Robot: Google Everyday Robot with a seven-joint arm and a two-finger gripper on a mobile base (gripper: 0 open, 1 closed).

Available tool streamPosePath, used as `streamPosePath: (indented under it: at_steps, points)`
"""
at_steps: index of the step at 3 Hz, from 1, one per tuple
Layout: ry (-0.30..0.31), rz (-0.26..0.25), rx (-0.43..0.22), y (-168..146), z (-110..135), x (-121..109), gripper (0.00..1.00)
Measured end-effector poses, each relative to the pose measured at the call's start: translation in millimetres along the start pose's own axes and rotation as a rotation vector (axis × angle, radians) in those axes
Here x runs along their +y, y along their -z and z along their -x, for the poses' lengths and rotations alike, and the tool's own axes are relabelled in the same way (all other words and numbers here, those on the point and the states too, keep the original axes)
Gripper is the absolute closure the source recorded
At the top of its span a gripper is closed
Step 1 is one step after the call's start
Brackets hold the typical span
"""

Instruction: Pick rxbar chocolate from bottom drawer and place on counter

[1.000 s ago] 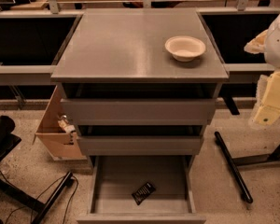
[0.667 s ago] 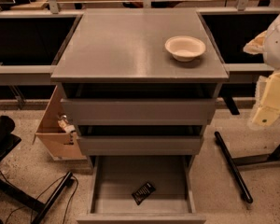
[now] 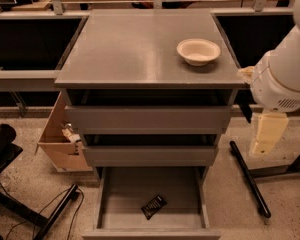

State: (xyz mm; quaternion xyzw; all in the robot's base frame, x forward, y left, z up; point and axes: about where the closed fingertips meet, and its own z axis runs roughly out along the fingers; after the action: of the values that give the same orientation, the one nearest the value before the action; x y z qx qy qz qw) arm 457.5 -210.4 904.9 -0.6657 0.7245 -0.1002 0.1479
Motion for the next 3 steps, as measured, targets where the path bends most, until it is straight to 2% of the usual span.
streamPosePath:
  at_steps: [1,2,3]
  points:
    - [0.109,-0.005,0.06,-50,1,-2,0.0]
    - [0.147,0.022,0.074,-91,7,-1,0.0]
    - [0.151,0.026,0.076,-96,7,-1,0.0]
